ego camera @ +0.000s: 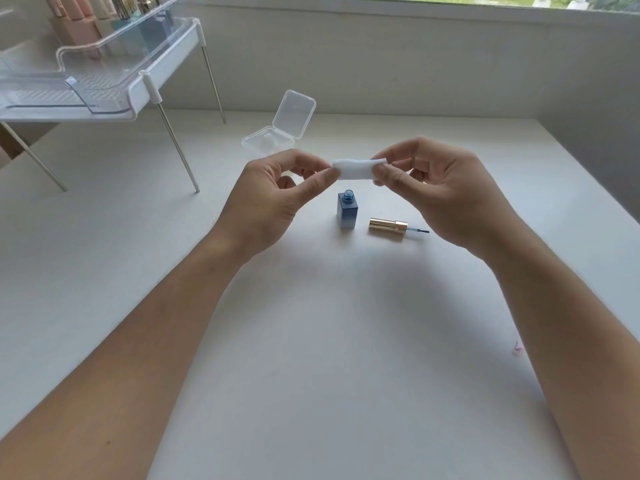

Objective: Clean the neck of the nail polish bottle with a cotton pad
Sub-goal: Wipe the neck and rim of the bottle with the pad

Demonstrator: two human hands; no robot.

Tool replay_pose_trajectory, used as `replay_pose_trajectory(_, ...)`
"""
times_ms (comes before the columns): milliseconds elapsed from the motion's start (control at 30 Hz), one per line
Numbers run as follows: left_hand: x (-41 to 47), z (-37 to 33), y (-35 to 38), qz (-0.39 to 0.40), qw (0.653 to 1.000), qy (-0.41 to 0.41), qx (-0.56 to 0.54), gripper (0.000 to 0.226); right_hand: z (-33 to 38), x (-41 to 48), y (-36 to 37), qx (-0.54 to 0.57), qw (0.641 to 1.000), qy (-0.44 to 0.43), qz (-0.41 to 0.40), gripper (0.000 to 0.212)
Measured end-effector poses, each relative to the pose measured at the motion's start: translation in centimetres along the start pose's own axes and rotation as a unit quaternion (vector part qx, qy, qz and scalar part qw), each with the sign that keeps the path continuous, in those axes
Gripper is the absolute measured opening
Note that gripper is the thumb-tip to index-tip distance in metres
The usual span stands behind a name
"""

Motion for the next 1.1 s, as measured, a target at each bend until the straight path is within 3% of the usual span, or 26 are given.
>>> replay_pose_trajectory(267, -0.3, 1.9, 1.3, 0.079, 0.988, -0.025, 0.129, 0.056, -1.1, -0.2, -0.9, -0.048, 0.997, 0.031, -0.057, 0.005)
replay_pose_trajectory(633, -0.2, 2.2, 2.6, 0.077, 0.986, -0.008, 0.147, 0.028, -1.0, -0.5, 1.4, -0.082, 0.996, 0.038, -0.013, 0.009)
replay_pose_trajectory(1100, 0.0, 3.0, 2.6, 0.012, 0.983, -0.027, 0.180, 0.041, -1.2, -0.6, 1.6, -0.084, 0.994, 0.067, 0.026, 0.008)
Point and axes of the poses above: each hand's wrist, its own x-axis towards the middle knuckle, its own y-axis out of the palm, z = x × y, the point moved 8 cm from there along x, towards the middle knuckle, and after that the axes turned 4 degrees about x, right-handed, at the moved point
